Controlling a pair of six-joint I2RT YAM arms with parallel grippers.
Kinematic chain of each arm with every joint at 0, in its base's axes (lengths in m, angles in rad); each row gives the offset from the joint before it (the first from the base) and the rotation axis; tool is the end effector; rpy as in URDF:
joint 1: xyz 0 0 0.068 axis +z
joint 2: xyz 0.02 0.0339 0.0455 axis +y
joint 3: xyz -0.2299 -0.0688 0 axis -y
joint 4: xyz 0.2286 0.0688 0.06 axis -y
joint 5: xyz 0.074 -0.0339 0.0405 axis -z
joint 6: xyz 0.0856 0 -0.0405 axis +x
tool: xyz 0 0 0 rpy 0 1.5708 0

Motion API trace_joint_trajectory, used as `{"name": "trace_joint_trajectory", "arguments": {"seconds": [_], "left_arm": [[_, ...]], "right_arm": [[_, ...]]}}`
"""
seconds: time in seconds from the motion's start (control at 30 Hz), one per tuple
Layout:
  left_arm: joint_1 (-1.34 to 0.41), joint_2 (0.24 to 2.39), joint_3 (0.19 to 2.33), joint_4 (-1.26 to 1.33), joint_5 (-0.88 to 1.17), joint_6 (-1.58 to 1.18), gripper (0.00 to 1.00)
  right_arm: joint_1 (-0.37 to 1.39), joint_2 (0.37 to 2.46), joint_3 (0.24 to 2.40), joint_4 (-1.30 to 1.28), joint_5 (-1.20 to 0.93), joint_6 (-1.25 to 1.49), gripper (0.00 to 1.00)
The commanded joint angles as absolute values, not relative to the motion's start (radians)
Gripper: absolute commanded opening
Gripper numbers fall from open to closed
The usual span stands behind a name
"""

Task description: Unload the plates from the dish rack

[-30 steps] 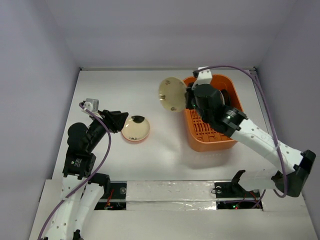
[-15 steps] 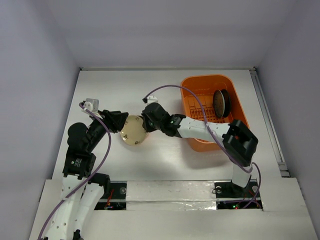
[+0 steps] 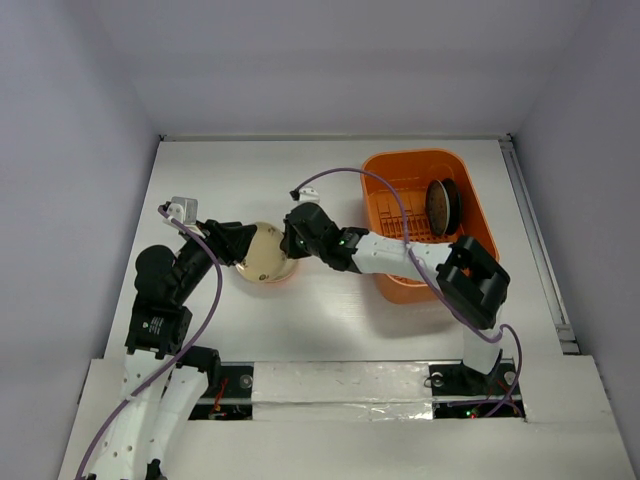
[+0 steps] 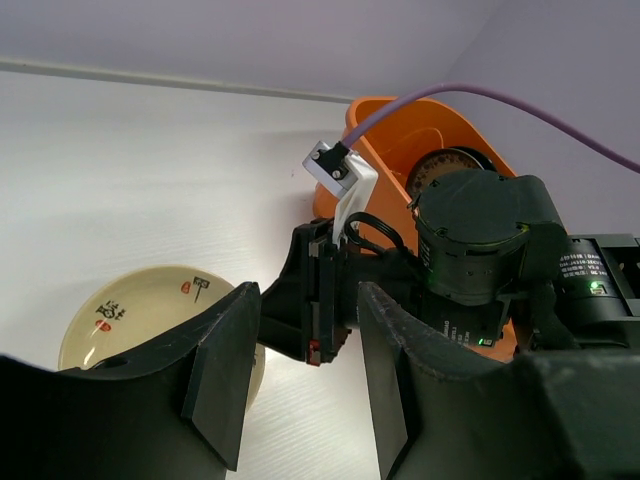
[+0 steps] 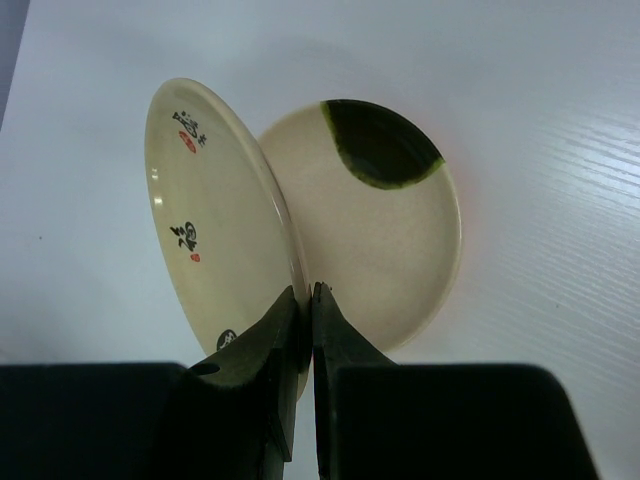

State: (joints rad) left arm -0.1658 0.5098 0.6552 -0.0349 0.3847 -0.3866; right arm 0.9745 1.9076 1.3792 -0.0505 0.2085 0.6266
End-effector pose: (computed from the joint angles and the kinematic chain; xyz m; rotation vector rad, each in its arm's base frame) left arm 0.1813 -0.0629 0.3351 0.1566 1.5026 -0.7263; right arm 0.2706 0.3671 0.1807 -0.2602 2.2061 0.6997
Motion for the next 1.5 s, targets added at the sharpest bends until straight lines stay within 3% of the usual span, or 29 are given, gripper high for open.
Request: {"name": "trace_joint_trajectory", "arguments": {"seconds": [0.0, 0.2, 0.27, 0.33, 0.5, 0.63, 0.8, 0.9, 0.93, 1.03, 1.27, 1.3, 1.43, 1.47], "left_arm": [[-0.160, 0.503, 0.687, 0.006, 0.394, -0.384, 0.41], [-0.160, 0.500, 0.686, 0.008, 0.394, -0.384, 0.41], [-0.160, 0.500, 0.686, 0.006, 0.394, -0.383, 0.41], [-0.160, 0.497, 0.686, 0.006, 0.396, -0.385, 0.41], [-0.160, 0.495, 0.686, 0.006, 0.394, -0.385, 0.41], [-0.160, 0.497, 0.686, 0.006, 0.397, -0.383, 0.41], [-0.160, 0.497, 0.686, 0.006, 0.396, -0.385, 0.41], [-0.160, 0.499, 0.686, 0.006, 0.397, -0.385, 0.41], [-0.160, 0.499, 0.686, 0.006, 0.396, -0.384, 0.41], [-0.160, 0.497, 0.686, 0.008, 0.397, -0.385, 0.41], [-0.160, 0.499, 0.684, 0.009, 0.397, -0.385, 0.41], [-0.160, 0.500, 0.686, 0.011, 0.399, -0.385, 0.41], [-0.160, 0.505, 0.683, 0.017, 0.403, -0.390, 0.41], [-0.160, 0.506, 0.683, 0.017, 0.405, -0.390, 0.41]], "right_arm": [[0.965, 1.899, 1.388, 0.025, 0.242, 0.664, 0.04], [0.943, 1.896, 1.362, 0.031, 0.222, 0.680, 0.13], [0.943, 1.901, 1.364, 0.018, 0.221, 0.675, 0.23], [0.943, 1.905, 1.371, 0.005, 0.222, 0.669, 0.26], [0.943, 1.898, 1.365, -0.028, 0.235, 0.650, 0.43], [0.943, 1.867, 1.359, -0.066, 0.281, 0.612, 0.62], [0.943, 1.765, 1.338, -0.146, 0.422, 0.559, 0.61], [0.934, 1.648, 1.327, -0.212, 0.595, 0.499, 0.40], [0.934, 1.613, 1.321, -0.241, 0.639, 0.468, 0.22], [0.855, 1.463, 1.275, -0.270, 0.718, 0.427, 0.00], [0.597, 1.295, 1.157, -0.348, 0.790, 0.365, 0.03], [0.578, 1.296, 1.151, -0.362, 0.826, 0.357, 0.07], [0.487, 1.304, 1.118, -0.382, 0.845, 0.313, 0.41], [0.476, 1.307, 1.115, -0.376, 0.832, 0.305, 0.45]]}}
